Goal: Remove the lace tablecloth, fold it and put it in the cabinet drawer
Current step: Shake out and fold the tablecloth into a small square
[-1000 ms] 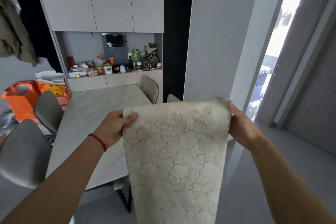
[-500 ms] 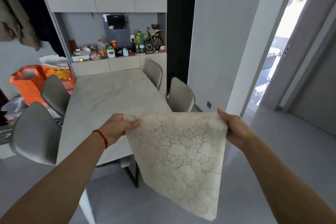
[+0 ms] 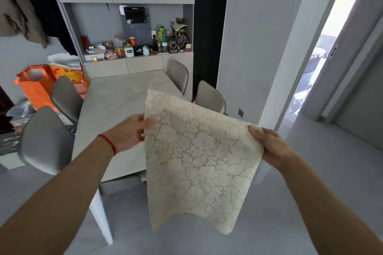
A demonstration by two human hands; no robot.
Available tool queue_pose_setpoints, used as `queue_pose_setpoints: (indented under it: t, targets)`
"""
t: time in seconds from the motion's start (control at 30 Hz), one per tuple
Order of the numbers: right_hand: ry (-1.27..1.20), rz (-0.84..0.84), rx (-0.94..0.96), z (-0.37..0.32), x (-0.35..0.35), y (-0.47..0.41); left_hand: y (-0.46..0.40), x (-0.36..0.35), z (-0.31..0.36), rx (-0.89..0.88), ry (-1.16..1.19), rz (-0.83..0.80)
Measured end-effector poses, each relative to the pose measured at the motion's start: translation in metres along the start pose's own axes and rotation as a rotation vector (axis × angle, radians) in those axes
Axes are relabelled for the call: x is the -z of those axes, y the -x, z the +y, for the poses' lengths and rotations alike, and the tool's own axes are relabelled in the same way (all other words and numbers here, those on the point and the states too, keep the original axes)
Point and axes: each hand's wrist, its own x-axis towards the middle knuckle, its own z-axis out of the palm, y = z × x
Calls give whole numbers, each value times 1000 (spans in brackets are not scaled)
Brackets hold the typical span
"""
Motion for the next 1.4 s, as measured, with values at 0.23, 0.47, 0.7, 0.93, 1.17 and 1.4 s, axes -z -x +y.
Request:
queue_pose_setpoints:
  t: [0.23, 0.47, 0.7, 0.93, 1.17, 1.4]
  targets:
    - [133, -86, -5, -9, 5, -11, -9, 0, -29, 41, 85, 258]
    - [141, 167, 1, 15, -13, -17, -10, 10, 9, 101, 257, 61]
    - [230, -196, -1, -15, -5, -19, -5, 12, -7, 65, -25, 162]
    - [290, 266, 74, -28, -15, -31, -27, 8, 19, 154, 99, 340]
    - [283, 26, 129, -55, -32, -21, -23, 25, 48, 12, 245, 232]
    - [717, 162, 384, -73, -53, -14, -24, 36, 60, -221, -368, 394]
